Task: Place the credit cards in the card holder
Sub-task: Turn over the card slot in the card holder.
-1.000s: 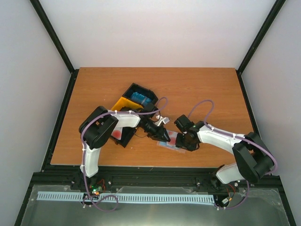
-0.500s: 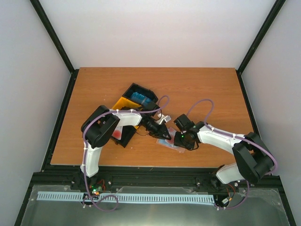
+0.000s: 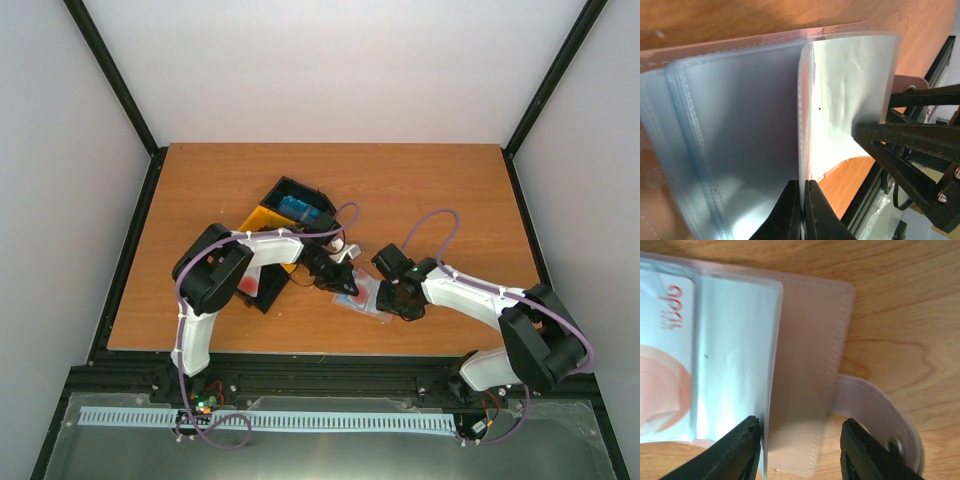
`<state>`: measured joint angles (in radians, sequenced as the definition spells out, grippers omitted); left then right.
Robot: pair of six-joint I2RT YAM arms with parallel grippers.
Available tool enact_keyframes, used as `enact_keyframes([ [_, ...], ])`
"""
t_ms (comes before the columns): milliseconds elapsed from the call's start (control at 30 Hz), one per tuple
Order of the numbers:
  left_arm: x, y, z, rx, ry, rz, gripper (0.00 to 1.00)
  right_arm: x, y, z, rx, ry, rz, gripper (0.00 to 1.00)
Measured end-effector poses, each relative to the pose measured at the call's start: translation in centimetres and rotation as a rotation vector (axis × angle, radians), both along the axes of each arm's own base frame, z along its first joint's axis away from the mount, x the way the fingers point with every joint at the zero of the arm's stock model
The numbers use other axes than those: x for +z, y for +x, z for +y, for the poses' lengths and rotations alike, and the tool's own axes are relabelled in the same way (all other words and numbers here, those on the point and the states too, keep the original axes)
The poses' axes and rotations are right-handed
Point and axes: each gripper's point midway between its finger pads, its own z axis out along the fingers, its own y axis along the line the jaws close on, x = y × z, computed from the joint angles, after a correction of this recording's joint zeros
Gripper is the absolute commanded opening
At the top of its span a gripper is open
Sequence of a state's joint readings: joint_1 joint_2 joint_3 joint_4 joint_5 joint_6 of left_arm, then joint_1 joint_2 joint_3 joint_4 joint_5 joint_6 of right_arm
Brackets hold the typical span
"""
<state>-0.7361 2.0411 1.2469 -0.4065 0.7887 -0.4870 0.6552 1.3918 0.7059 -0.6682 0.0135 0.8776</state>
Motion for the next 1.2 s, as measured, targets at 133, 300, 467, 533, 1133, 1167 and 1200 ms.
enact_keyframes([
  [133, 0.3, 0.7, 0.3, 0.021, 0.054, -0.023, 0.01, -0.1, -0.1, -0.6, -0.008, -0.029, 0.003, 0.45],
  [300, 0.5, 1.1, 0.6, 0.037, 0.09, -0.035, 0.1, -0.1, -0.1, -0.6, -0.01, -0.03, 0.0, 0.44],
  [467, 0.6, 0.8, 0.6, 0.032, 0.085, -0.022, 0.24, 0.0, 0.0, -0.6, -0.012, -0.032, -0.002, 0.44],
  [533, 0.9, 0.6, 0.4, 0.023, 0.066, -0.01, 0.28, -0.1, 0.0, -0.6, -0.011, -0.032, -0.001, 0.44],
  [1133, 3.7, -0.3, -1.6, -0.047, -0.106, 0.043, 0.36, 1.3, 0.6, -1.0, -0.07, -0.022, -0.062, 0.44],
  [1167, 4.0, -0.2, -1.8, -0.051, -0.115, 0.039, 0.36, 1.6, 0.7, -1.2, -0.081, -0.026, -0.073, 0.44],
  [1200, 4.4, -0.1, -2.1, -0.054, -0.125, 0.032, 0.36, 1.8, 0.7, -1.4, -0.09, -0.028, -0.082, 0.44],
])
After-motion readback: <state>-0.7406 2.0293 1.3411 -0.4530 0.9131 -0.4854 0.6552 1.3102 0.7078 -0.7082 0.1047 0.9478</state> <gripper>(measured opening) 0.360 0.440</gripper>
